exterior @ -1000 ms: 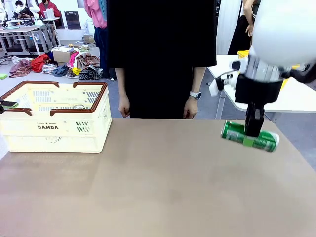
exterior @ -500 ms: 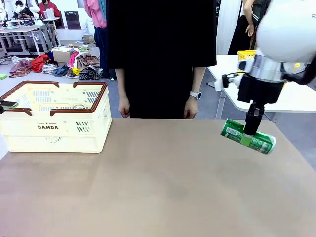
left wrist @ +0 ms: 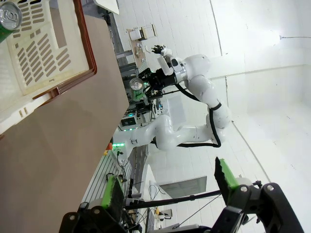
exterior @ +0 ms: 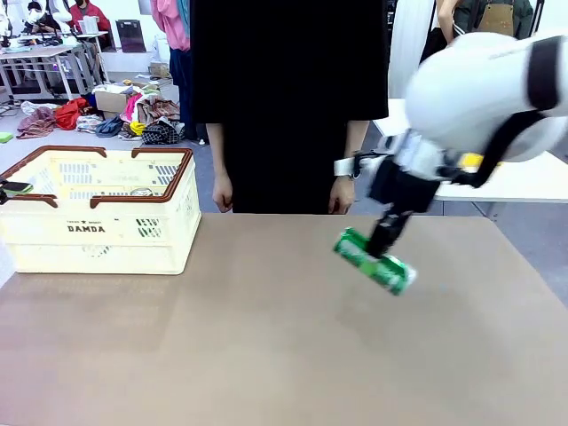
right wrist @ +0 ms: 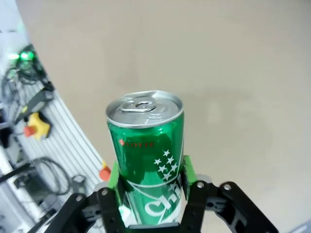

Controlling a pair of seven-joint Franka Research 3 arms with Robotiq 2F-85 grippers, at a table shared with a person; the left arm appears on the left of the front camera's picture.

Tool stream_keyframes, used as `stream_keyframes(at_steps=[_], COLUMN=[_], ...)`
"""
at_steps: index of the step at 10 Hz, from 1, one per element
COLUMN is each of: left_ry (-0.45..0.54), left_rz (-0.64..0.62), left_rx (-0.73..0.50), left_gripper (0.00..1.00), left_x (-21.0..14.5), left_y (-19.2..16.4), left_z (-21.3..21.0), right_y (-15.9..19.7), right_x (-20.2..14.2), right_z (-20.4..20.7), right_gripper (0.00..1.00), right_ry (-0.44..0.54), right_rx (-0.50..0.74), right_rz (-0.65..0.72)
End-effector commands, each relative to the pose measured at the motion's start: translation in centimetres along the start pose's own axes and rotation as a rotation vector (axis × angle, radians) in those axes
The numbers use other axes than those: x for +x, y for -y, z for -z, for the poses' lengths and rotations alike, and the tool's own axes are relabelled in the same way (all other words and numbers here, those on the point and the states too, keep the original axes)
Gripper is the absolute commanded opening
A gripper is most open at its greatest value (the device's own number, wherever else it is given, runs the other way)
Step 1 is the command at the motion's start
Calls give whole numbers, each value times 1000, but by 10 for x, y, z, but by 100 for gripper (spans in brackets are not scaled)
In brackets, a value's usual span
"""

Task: Place the drinks into the Shopping basket.
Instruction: Pick up one drink and place it into the Shopping basket.

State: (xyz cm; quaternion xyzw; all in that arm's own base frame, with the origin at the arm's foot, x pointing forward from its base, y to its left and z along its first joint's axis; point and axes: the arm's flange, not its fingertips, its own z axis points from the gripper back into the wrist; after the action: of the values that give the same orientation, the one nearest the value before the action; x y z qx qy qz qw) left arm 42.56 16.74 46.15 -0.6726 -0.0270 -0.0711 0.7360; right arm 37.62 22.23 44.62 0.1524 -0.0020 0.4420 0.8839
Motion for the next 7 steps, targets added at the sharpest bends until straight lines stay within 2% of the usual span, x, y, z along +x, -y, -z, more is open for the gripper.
stream_keyframes(at_steps=[1, 2, 4, 5, 7], left_ry=[-2, -2, -2, -2, -2], left_rz=[-6, -6, -6, -6, -6], left_rx=[-12, -12, -12, -12, -12], left_gripper=[100, 100, 100, 100, 100], left_x=[-3, -3, -3, -3, -3], left_y=[4, 4, 4, 4, 4], left_z=[1, 1, 1, 1, 1], right_y=[-29, -50, -96, -115, -124], right_x=[68, 100, 149, 175, 208], right_z=[18, 32, 62, 78, 109], right_gripper=[0, 0, 0, 0, 0], right_ry=[-42, 14, 17, -15, -31], right_rx=[-22, 3, -6, -34, -87], right_rz=[139, 305, 395, 420, 521])
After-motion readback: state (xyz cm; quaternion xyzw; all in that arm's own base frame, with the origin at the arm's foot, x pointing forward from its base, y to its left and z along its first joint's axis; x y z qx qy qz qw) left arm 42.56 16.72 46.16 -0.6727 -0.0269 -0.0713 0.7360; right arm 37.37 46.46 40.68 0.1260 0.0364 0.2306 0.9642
